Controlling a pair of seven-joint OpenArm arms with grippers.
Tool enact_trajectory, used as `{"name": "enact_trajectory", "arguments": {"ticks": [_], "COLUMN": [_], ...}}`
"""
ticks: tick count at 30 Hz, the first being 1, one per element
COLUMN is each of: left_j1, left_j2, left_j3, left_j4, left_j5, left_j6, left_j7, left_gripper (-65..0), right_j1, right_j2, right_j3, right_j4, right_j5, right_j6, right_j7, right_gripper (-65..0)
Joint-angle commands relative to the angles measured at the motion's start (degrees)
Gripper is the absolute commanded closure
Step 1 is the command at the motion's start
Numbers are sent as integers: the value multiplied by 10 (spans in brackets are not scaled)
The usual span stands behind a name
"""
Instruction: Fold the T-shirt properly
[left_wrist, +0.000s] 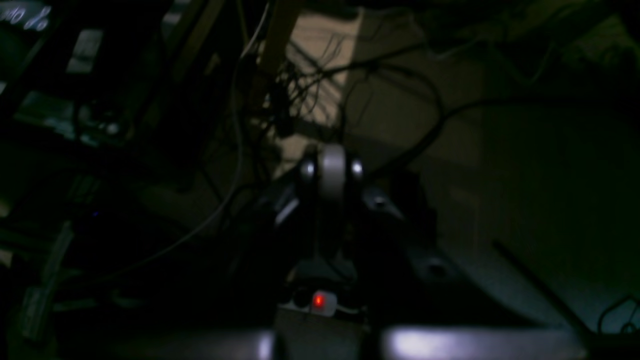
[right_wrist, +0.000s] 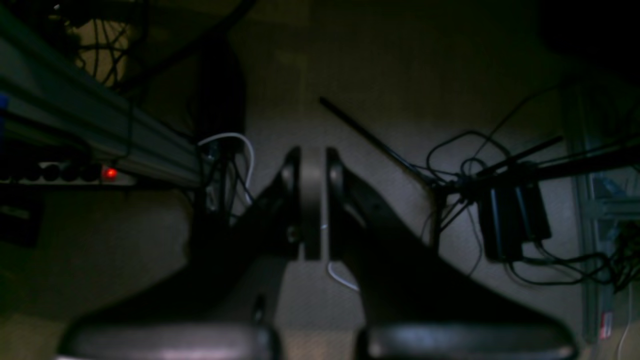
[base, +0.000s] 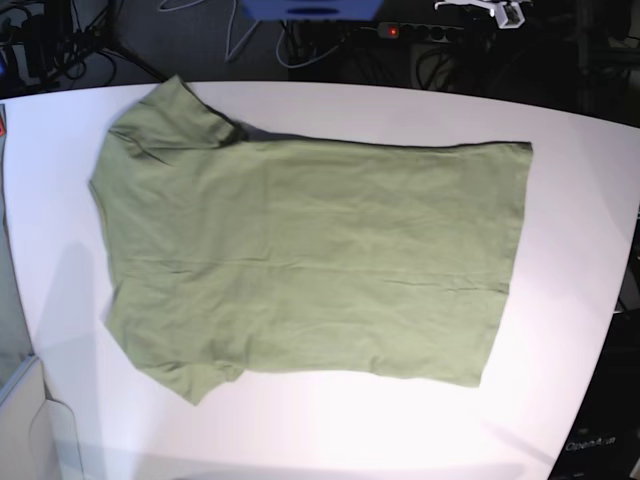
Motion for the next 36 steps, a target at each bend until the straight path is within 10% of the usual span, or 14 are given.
{"name": "enact_trajectory", "arguments": {"ticks": [1, 36], "left_j1": [11, 68], "left_j2": [-6, -9], "left_j3": [0, -42], "left_j4": [-2, -2], "left_j5": [-4, -4], "left_j6": [-2, -2], "left_j7": [-17, -17], "left_gripper": [-6, -6], "right_j1": [-17, -102], "right_j2": [6, 3], "right_j3": [3, 13], "right_j4": [1, 156], "right_j5": [5, 17], "right_j6": [2, 2], "right_j7": [20, 14], "right_gripper": [0, -1]}}
